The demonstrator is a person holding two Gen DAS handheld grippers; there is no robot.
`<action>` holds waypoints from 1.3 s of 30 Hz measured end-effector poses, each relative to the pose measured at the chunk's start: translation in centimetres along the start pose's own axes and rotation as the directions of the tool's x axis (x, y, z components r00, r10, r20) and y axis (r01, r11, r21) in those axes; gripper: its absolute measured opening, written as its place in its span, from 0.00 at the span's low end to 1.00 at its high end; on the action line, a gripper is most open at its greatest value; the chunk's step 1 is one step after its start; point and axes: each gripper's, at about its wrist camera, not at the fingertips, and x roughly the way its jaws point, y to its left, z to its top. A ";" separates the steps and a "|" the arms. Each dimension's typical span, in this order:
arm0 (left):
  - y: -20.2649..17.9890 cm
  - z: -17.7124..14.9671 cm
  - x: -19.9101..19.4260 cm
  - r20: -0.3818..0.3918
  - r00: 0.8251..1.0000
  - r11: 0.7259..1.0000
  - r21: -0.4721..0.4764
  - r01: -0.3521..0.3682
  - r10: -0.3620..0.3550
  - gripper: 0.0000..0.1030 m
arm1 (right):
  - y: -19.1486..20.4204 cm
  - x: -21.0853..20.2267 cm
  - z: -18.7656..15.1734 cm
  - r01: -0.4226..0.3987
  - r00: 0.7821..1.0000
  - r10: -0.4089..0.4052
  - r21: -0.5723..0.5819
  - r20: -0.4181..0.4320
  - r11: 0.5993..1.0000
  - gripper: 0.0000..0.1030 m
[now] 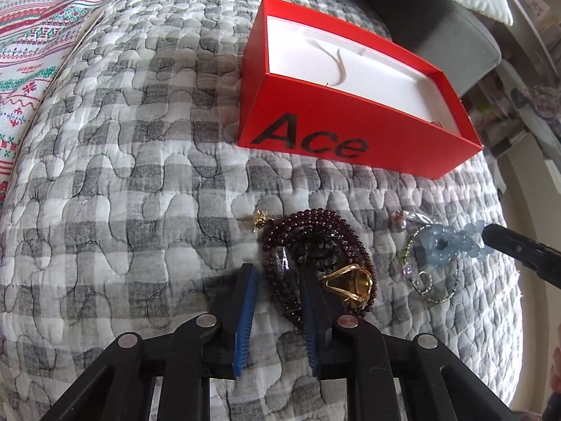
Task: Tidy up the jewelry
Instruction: 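Carry both bracelets into the red box and open both grippers to release them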
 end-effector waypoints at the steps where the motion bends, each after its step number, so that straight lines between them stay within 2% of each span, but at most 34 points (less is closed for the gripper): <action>1: -0.1 0.0 0.0 0.003 1.000 1.000 0.008 -0.011 0.010 0.09 | -0.2 0.0 0.0 -0.001 1.000 0.001 0.002 -0.001 1.000 0.12; 6: -0.7 0.3 -0.1 0.026 0.999 0.999 0.021 -0.031 0.030 0.04 | -0.1 -0.3 -0.1 -0.011 1.000 0.011 0.005 0.006 1.000 0.12; 12: -1.9 0.5 -2.6 0.089 0.996 0.999 0.041 0.011 -0.015 0.03 | 0.6 -2.3 0.1 -0.058 0.997 0.058 0.001 0.051 0.998 0.12; 19: -3.8 1.0 -5.9 0.176 0.982 0.994 0.095 0.051 -0.067 0.03 | 1.8 -3.9 0.7 -0.101 0.990 0.100 0.005 0.096 0.995 0.12; 26: -4.8 2.3 -7.0 0.233 0.966 0.989 0.118 0.084 -0.110 0.03 | 3.2 -5.3 1.8 -0.136 0.977 0.136 -0.006 0.163 0.991 0.12; 33: -5.5 4.1 -7.4 0.296 0.944 0.986 0.119 0.116 -0.147 0.03 | 3.4 -6.0 3.5 -0.176 0.962 0.168 0.015 0.216 0.984 0.12; 39: -5.3 6.2 -6.7 0.376 0.907 0.981 0.093 0.168 -0.190 0.03 | 4.0 -7.0 4.8 -0.194 0.941 0.182 0.016 0.286 0.981 0.12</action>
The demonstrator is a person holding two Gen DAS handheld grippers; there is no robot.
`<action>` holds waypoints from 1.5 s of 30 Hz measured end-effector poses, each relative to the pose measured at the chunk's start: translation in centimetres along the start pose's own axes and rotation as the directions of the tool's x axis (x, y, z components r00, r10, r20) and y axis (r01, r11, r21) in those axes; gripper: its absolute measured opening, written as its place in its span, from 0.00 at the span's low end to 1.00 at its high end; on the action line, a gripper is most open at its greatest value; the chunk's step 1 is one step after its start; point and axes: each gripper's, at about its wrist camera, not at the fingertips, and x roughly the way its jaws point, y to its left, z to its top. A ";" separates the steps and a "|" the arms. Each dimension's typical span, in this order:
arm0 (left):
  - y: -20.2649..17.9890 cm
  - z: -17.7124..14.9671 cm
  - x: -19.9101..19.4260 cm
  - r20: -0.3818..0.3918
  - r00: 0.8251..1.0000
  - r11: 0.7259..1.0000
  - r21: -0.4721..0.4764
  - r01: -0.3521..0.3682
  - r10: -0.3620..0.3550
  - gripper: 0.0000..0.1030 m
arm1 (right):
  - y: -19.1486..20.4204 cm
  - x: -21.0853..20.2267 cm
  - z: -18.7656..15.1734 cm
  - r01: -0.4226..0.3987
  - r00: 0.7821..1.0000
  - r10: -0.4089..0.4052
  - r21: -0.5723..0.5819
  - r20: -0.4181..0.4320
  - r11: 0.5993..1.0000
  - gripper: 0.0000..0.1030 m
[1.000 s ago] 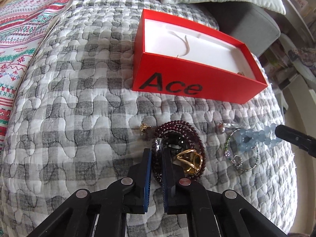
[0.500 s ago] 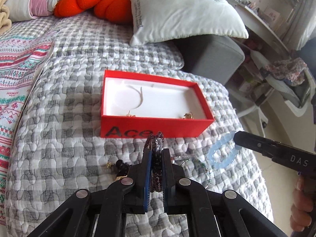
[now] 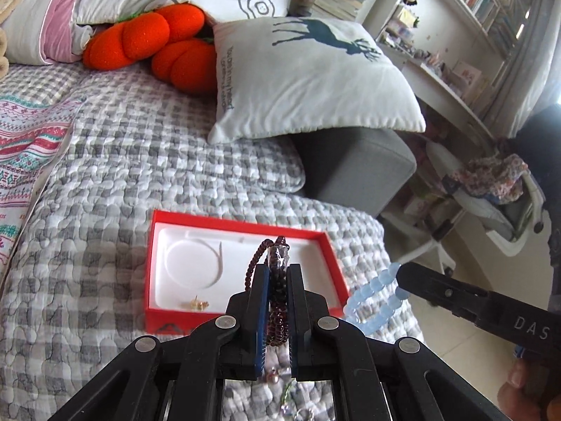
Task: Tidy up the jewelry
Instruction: 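Carry both bracelets into the red box and open both grippers to release them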
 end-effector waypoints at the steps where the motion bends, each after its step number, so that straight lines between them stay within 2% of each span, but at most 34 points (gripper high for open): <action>1: 0.2 0.2 0.4 0.008 1.000 1.000 -0.010 0.005 -0.005 0.03 | 0.1 0.0 0.2 -0.006 1.000 0.006 0.003 0.014 1.000 0.12; 6: 1.9 0.6 2.7 0.000 1.000 0.999 -0.047 -0.003 0.003 0.03 | 0.5 0.1 1.3 -0.020 0.997 0.020 0.005 0.071 1.000 0.12; 15: 4.9 -0.2 4.5 -0.062 0.988 0.989 -0.043 -0.144 0.141 0.03 | 1.8 2.8 1.3 0.004 0.998 -0.003 -0.019 0.063 1.000 0.12; 19: 5.6 -0.4 5.1 -0.079 0.982 0.984 -0.041 -0.176 0.172 0.04 | 3.3 4.4 0.9 -0.027 0.999 0.029 -0.051 0.043 0.998 0.12; 22: 5.8 -0.5 5.2 -0.079 0.980 0.982 -0.039 -0.184 0.181 0.04 | 3.5 5.6 0.7 -0.084 0.996 0.085 -0.038 0.036 0.996 0.12; 29: 6.0 -0.5 5.3 -0.087 0.980 0.983 -0.026 -0.182 0.179 0.04 | 0.7 7.5 0.6 0.026 1.000 -0.026 0.001 0.009 1.000 0.12; 38: 5.3 -0.1 5.1 -0.075 0.981 0.983 -0.007 -0.181 0.180 0.06 | -1.1 7.7 0.7 0.062 0.998 -0.062 0.014 -0.006 0.998 0.13; 39: 5.2 -0.1 4.8 -0.070 0.981 0.984 -0.003 -0.179 0.179 0.09 | -1.2 7.5 0.7 0.058 0.998 -0.058 0.020 -0.006 0.998 0.14; 40: 5.0 0.0 4.5 -0.066 0.982 0.985 0.004 -0.175 0.174 0.17 | -1.3 7.3 0.7 0.053 0.999 -0.053 0.025 -0.006 0.998 0.14; 43: 4.2 0.0 3.3 -0.051 0.982 0.983 0.035 -0.178 0.180 0.34 | -1.5 6.4 0.8 0.049 0.999 -0.049 0.028 -0.001 0.998 0.24; 45: 3.8 -0.1 2.6 -0.050 0.982 0.982 0.052 -0.182 0.184 0.41 | -1.5 5.8 0.6 0.044 0.999 -0.044 0.023 -0.002 0.999 0.31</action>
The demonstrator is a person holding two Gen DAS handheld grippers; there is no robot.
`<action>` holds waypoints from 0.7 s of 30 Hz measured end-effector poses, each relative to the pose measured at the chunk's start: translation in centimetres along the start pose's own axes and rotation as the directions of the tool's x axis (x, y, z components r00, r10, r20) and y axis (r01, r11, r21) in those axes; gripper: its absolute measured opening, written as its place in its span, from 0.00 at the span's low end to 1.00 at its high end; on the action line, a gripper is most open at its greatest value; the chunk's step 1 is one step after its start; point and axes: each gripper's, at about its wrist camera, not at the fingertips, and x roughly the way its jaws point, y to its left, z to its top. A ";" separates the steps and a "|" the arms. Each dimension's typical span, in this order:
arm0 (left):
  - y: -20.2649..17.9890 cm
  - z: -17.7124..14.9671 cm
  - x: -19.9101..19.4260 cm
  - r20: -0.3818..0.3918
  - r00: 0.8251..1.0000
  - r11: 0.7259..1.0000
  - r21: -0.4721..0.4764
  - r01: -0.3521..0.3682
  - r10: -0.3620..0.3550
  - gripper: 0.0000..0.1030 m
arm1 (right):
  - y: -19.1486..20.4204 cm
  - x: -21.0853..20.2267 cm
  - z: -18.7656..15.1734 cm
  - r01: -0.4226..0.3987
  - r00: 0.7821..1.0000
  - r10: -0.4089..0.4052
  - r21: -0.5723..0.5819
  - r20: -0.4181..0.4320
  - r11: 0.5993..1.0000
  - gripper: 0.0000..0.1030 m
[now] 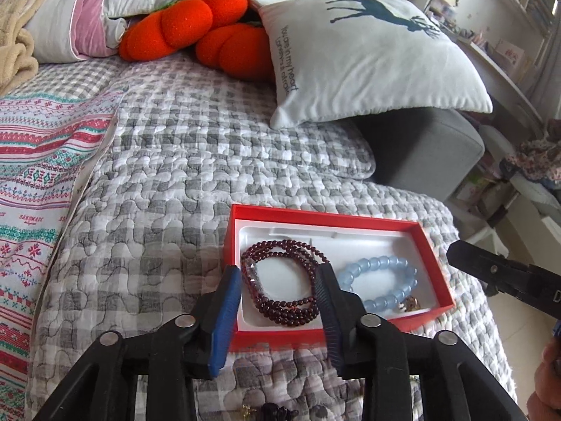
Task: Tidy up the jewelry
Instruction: 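Carry both bracelets into the red box and open both grippers to release them, then move the left gripper to the large gold knot ring and grasp it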
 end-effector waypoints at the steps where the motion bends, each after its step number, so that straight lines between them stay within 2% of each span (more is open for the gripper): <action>1: -0.1 -0.2 -0.3 -0.002 1.000 1.000 0.005 -0.004 0.004 0.46 | 0.0 -0.3 -0.2 0.004 1.000 -0.004 -0.008 -0.003 1.000 0.33; 6: -0.1 -1.3 -1.4 -0.032 0.999 0.999 0.007 -0.038 0.038 0.68 | 0.0 -1.7 -1.1 0.037 0.999 -0.038 -0.044 -0.021 0.998 0.52; 7: 0.0 -1.6 -1.5 -0.042 0.998 0.999 0.003 -0.052 0.053 0.74 | -0.1 -1.9 -1.4 0.043 0.999 -0.045 -0.050 -0.027 0.998 0.53; 9: 0.1 -2.2 -1.8 -0.058 0.994 0.996 -0.009 -0.089 0.088 0.79 | -0.1 -2.3 -2.0 0.065 0.997 -0.067 -0.062 -0.046 0.996 0.55; 13: -0.1 -3.7 -2.2 -0.089 0.988 0.991 -0.003 -0.130 0.130 0.84 | -0.4 -2.7 -3.4 0.150 0.984 -0.157 -0.088 -0.083 0.985 0.55; 18: -0.6 -5.9 -3.3 -0.079 0.974 0.977 0.052 -0.207 0.211 0.94 | -1.6 -2.9 -4.9 0.168 0.975 -0.174 -0.055 -0.140 0.984 0.55; 21: -0.2 -7.0 -3.4 -0.103 0.968 0.973 0.045 -0.225 0.229 0.95 | -1.8 -3.0 -6.1 0.184 0.967 -0.192 -0.060 -0.169 0.981 0.55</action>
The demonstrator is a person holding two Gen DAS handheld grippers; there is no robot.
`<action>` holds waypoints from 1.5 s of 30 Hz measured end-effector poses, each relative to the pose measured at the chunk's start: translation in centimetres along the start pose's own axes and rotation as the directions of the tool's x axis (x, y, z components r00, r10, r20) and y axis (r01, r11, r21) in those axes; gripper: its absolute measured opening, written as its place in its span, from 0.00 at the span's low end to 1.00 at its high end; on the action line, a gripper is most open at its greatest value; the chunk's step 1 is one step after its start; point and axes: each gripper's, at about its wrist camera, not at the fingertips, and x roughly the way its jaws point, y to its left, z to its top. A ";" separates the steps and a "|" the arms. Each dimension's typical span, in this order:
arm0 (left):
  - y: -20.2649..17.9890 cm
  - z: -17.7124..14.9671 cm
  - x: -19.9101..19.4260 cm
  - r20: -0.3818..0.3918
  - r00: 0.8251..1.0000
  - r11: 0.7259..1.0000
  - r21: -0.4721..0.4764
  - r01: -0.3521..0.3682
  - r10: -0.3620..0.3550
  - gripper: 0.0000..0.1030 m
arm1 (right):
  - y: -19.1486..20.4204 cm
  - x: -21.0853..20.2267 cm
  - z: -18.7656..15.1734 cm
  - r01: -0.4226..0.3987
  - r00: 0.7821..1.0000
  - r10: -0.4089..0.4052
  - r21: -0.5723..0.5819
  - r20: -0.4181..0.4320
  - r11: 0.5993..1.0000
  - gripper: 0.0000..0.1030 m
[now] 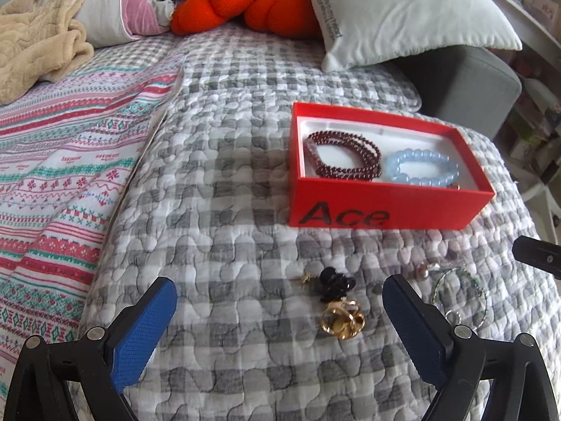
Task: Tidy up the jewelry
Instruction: 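Move the left gripper to the large gold knot ring and grasp it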
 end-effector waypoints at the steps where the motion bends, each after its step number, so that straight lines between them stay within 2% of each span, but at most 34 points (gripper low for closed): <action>1: 0.1 -0.4 0.1 -0.013 1.000 1.000 -0.003 0.004 -0.004 0.95 | 0.0 0.0 -0.4 0.004 1.000 -0.004 -0.002 -0.010 1.000 0.55; 4: 0.4 -1.0 0.2 -0.039 0.999 1.000 0.002 0.011 -0.011 0.95 | 0.0 0.2 -1.4 0.026 0.999 -0.026 -0.021 -0.030 0.999 0.55; 9: 0.6 -2.3 -0.1 -0.020 1.000 1.000 0.026 0.008 -0.007 0.95 | 0.5 0.0 -2.8 0.033 0.999 -0.035 -0.069 -0.030 0.997 0.56; 20: -0.4 -5.3 1.1 -0.036 0.998 0.979 0.199 0.051 -0.045 0.95 | 0.9 2.3 -5.5 0.051 0.994 -0.069 -0.201 -0.085 0.978 0.56; 24: -0.6 -5.7 1.3 -0.035 0.995 0.966 0.240 0.095 -0.089 0.95 | 0.6 2.7 -5.9 0.057 0.994 -0.079 -0.241 -0.080 0.969 0.56; 27: -0.7 -5.6 1.5 -0.065 0.985 0.956 0.238 0.172 -0.161 0.94 | 0.5 2.7 -6.1 0.065 0.994 -0.086 -0.255 -0.069 0.965 0.60; 29: -0.9 -5.4 1.3 -0.065 0.978 0.950 0.232 0.210 -0.200 0.88 | 0.6 2.6 -6.2 0.070 0.994 -0.089 -0.262 -0.063 0.963 0.60; 31: -1.1 -5.2 1.2 -0.069 0.969 0.943 0.225 0.246 -0.236 0.77 | 0.7 2.6 -6.2 0.074 0.994 -0.094 -0.267 -0.062 0.961 0.60; 33: -1.4 -4.9 1.2 -0.075 0.963 0.937 0.221 0.270 -0.260 0.72 | 0.7 2.5 -6.2 0.075 0.994 -0.095 -0.264 -0.062 0.962 0.60; 37: -2.1 -4.5 1.7 -0.071 0.967 0.938 0.232 0.256 -0.246 0.57 | 0.5 2.4 -5.9 0.071 0.994 -0.088 -0.243 -0.061 0.967 0.60; 45: -2.7 -3.6 2.8 -0.045 0.975 0.949 0.225 0.223 -0.218 0.51 | 0.0 2.0 -5.6 0.055 0.996 -0.070 -0.233 -0.058 0.971 0.60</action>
